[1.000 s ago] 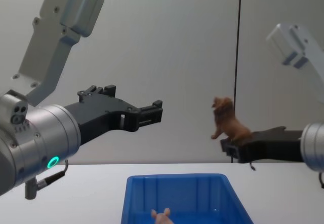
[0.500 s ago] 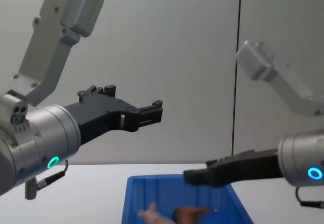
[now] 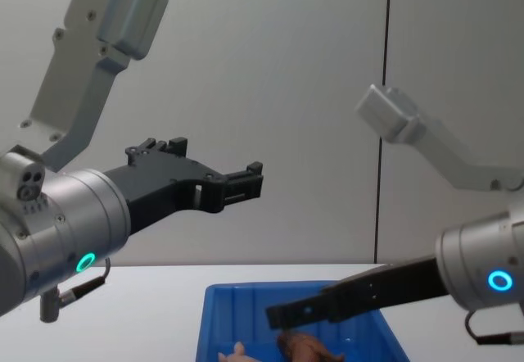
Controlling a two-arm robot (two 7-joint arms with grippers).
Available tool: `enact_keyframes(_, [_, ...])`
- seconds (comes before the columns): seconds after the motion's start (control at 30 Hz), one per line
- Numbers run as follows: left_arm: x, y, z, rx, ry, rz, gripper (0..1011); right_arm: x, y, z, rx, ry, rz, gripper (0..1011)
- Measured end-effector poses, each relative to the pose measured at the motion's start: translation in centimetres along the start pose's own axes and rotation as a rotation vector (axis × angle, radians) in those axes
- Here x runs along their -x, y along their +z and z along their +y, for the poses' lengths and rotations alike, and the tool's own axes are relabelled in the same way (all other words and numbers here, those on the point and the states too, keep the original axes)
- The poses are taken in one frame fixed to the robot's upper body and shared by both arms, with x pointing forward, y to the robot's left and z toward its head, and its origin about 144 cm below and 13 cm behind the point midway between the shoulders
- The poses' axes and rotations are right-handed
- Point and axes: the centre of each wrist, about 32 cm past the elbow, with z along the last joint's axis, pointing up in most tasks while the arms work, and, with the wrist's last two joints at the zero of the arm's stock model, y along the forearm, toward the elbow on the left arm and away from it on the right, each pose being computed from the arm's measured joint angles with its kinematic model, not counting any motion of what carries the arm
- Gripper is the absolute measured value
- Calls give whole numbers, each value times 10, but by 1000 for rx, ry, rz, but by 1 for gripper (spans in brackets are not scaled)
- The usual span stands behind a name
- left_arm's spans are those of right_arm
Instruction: Pick up the two dolls from the table and place them into the box.
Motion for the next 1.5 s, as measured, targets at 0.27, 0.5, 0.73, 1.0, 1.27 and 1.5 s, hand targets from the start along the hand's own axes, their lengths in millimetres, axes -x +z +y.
enact_keyframes(0.27, [0, 0, 0, 0, 0, 0, 1001, -6, 2, -12, -39, -45, 12, 1001])
enact_keyframes(0.5, [0, 0, 0, 0, 0, 0, 1001, -13, 0, -28, -92, -129, 22, 1001])
enact_keyframes(0.73, [0, 0, 0, 0, 0, 0, 1001, -18, -5, -44, -138, -222, 35, 1001])
enact_keyframes(1.0, [0, 0, 0, 0, 0, 0, 1001, -23, -14, -61, -180, -332, 51, 1001])
enact_keyframes(1.27, [-6, 1, 5, -15, -2, 3, 1001, -28, -25, -80, -226, -464, 70, 1001])
enact_keyframes(1.5, [-18, 5, 22, -69, 0, 28, 1001, -32, -34, -94, -261, -572, 88, 1001])
